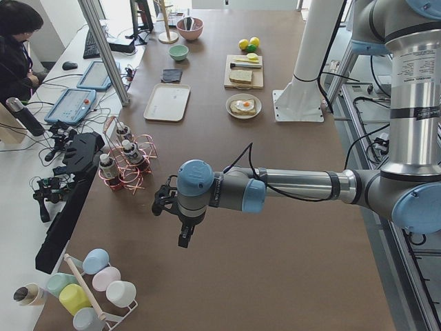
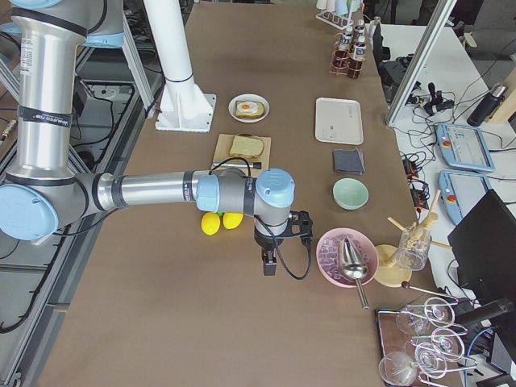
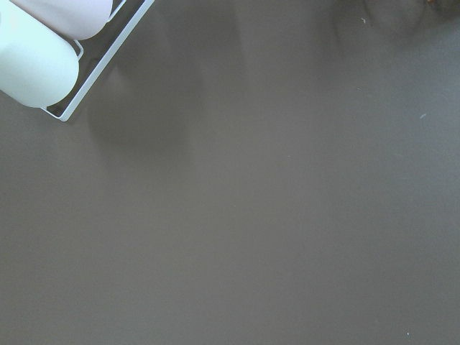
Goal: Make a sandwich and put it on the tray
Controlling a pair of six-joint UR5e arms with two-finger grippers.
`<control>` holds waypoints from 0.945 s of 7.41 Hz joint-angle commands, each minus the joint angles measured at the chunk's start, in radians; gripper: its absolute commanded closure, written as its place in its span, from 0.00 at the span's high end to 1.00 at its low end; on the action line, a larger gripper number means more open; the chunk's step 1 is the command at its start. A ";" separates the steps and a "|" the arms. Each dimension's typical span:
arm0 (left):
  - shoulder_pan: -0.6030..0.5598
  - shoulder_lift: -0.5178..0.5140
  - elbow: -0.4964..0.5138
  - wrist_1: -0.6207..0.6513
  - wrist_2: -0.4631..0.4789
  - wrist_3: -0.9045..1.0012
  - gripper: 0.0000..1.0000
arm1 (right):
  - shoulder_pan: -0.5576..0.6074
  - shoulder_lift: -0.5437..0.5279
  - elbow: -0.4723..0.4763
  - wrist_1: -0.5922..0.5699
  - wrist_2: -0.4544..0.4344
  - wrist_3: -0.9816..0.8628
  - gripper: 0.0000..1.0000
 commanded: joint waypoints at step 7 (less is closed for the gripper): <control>0.073 -0.045 -0.031 -0.229 -0.158 -0.083 0.99 | 0.001 0.015 0.016 0.080 0.088 0.060 1.00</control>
